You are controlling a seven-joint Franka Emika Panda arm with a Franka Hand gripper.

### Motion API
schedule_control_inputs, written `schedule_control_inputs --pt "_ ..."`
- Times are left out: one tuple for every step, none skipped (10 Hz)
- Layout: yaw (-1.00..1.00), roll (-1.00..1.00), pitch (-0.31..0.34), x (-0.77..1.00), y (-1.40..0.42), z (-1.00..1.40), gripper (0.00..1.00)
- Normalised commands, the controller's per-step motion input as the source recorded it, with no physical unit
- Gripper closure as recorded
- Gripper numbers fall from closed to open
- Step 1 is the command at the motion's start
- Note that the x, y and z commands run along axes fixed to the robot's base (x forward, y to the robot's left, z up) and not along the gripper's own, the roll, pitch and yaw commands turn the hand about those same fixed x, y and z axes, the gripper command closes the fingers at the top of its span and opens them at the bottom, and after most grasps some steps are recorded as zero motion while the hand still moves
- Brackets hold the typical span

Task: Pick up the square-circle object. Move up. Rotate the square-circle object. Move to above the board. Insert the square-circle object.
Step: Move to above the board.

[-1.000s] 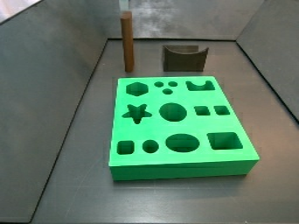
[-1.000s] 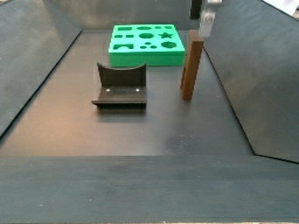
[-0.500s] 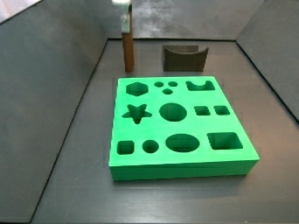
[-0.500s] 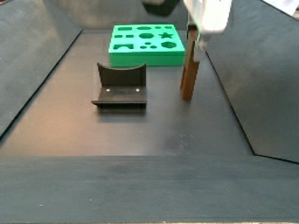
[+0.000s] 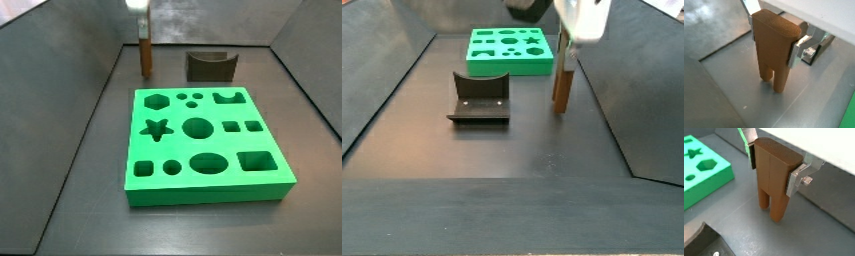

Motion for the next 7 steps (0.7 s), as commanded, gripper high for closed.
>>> schedule_control_inputs --pt "-0.06 -0.06 0.037 -0.15 0.14 1.00 1.00" --pt "-0.05 -0.04 0.038 -0.14 0.14 1.00 1.00" --pt "-0.05 -0.03 0.037 -0.14 0.14 1.00 1.00" --pt "-0.04 -0.01 0.035 -0.13 0.13 1.00 1.00" --pt "-0.04 0.00 0.041 -0.13 0.13 1.00 1.00" --pt "-0.04 0.01 0.045 -0.12 0.12 1.00 1.00" --pt "-0.04 0.01 0.054 -0.11 0.12 1.00 1.00"
